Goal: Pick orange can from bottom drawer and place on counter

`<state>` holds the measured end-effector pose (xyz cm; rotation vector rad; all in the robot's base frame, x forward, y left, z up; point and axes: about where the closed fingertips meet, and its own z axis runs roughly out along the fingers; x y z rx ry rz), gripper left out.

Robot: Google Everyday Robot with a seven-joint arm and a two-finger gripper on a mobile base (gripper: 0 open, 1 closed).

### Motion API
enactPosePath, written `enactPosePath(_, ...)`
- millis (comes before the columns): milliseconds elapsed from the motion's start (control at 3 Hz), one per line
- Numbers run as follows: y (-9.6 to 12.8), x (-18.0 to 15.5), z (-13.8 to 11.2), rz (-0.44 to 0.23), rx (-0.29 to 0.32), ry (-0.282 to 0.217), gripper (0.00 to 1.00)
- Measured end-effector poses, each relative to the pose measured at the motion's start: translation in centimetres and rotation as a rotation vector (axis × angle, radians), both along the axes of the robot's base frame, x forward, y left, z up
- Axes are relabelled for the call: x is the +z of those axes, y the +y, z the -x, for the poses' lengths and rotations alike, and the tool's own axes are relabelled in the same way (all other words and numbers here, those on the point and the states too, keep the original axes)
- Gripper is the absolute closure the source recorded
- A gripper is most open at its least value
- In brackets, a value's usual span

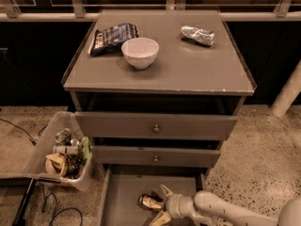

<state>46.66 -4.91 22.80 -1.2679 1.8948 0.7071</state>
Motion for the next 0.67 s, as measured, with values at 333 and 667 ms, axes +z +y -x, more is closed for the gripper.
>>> enactPosePath(333,1.1,-0.6,-0.7,-0.006,0.004,-0.038,0.00)
enactPosePath(667,1.8,-2.1,-1.9,-0.022,-0.030,-0.073,0.00)
